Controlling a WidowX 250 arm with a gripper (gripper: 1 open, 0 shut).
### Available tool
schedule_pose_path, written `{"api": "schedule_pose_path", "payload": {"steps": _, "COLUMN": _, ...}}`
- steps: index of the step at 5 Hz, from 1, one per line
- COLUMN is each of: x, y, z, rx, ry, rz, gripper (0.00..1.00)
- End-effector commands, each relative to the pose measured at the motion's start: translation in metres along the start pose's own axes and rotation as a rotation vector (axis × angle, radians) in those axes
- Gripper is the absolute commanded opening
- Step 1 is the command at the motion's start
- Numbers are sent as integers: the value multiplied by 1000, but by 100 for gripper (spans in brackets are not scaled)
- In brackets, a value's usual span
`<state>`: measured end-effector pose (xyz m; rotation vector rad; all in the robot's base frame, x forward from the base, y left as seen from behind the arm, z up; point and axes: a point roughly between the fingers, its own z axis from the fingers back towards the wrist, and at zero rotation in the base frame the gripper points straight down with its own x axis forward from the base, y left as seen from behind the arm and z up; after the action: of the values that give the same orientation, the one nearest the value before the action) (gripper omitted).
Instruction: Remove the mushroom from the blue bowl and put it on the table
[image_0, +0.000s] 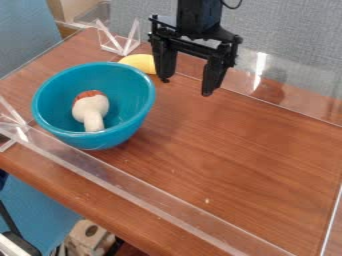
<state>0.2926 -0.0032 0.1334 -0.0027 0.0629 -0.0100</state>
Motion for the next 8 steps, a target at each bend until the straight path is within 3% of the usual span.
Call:
{"api": "schedule_pose_path", "payload": {"steps": 1, "x": 0, "y": 14, "z": -7, "rx": 9, "ry": 16, "rz": 46, "gripper": 100}}
{"api": "schedule_pose_path", "payload": {"steps": 3, "x": -17, "y": 69, "z": -2, "rx": 29, "ry": 24, "rz": 267, "gripper": 100}}
{"api": "schedule_pose_path", "payload": {"steps": 5, "x": -41, "y": 107, "z": 9, "rx": 38, "ry": 12, "rz": 366, "gripper": 100}}
{"api": "schedule_pose_path", "payload": {"steps": 7, "x": -48, "y": 130, "z": -31, "rx": 64, "ry": 1, "rz": 304, "gripper": 100}}
{"api": "schedule_pose_path", "payload": {"steps": 8, "x": -46, "y": 125, "z": -49, "rx": 73, "ry": 4, "rz": 301, "gripper": 100}}
